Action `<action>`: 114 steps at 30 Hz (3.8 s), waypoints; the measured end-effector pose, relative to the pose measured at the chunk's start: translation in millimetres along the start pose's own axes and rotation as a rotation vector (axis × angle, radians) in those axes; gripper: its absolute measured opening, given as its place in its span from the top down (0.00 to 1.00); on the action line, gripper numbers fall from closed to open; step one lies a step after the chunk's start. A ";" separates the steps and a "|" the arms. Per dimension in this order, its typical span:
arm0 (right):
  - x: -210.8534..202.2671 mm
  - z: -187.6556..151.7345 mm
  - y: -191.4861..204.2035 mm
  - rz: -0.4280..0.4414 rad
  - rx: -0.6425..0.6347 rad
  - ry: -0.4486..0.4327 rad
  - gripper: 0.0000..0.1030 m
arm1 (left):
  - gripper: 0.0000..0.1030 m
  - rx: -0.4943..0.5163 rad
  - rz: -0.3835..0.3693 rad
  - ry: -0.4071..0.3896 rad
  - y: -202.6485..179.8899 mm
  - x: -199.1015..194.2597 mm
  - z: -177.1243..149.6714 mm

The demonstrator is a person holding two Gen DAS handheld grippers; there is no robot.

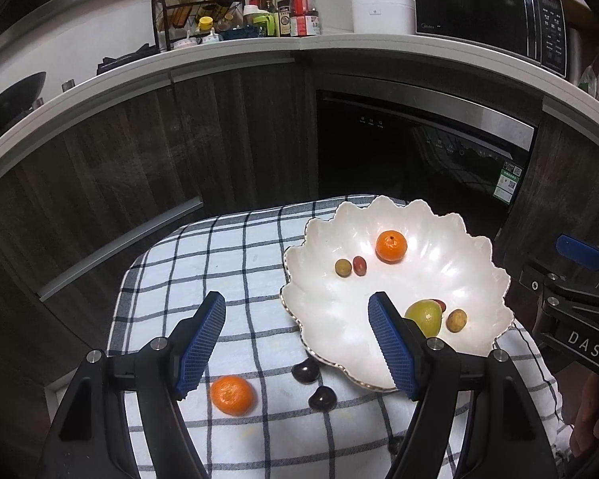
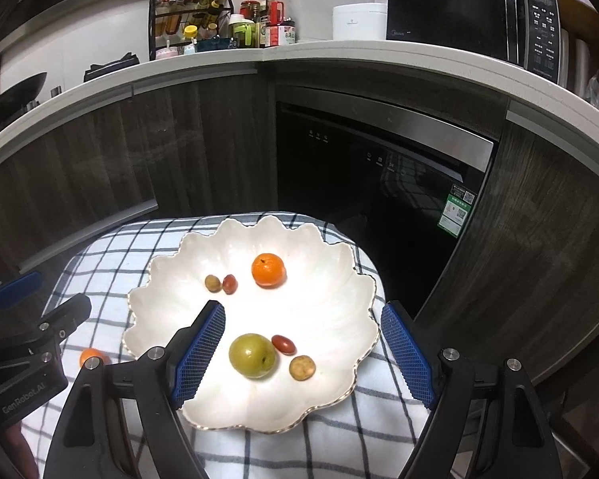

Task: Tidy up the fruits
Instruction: 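Withdraw both open tools from the bowl back over the table, then move the left tool to a dark plum while the right tool approaches the blueberry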

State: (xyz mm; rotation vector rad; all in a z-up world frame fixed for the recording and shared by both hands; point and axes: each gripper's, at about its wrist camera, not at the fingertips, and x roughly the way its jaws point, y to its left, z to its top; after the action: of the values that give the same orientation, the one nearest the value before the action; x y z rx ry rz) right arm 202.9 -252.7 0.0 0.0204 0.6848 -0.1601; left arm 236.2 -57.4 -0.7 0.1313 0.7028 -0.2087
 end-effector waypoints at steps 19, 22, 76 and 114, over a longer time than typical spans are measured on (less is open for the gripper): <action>-31.0 -16.2 17.7 0.014 -0.011 -0.014 0.21 | 0.28 -0.018 0.002 -0.013 16.5 -28.8 -22.3; -34.5 -19.8 22.0 0.018 -0.015 -0.015 0.21 | 0.28 -0.020 0.004 -0.012 20.0 -31.6 -27.5; -32.1 -99.0 99.2 0.036 -0.044 0.019 0.21 | 0.28 0.034 -0.070 0.057 65.2 -5.4 -104.7; 20.4 -153.8 92.0 0.110 -0.073 0.192 0.48 | 0.44 0.339 -0.276 0.093 -0.9 70.7 -122.4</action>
State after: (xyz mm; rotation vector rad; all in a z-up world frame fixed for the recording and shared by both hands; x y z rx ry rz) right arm 136.0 -153.8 -135.1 0.0035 0.8787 -0.0268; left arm 211.9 -45.4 -139.5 0.3703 0.7730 -0.5891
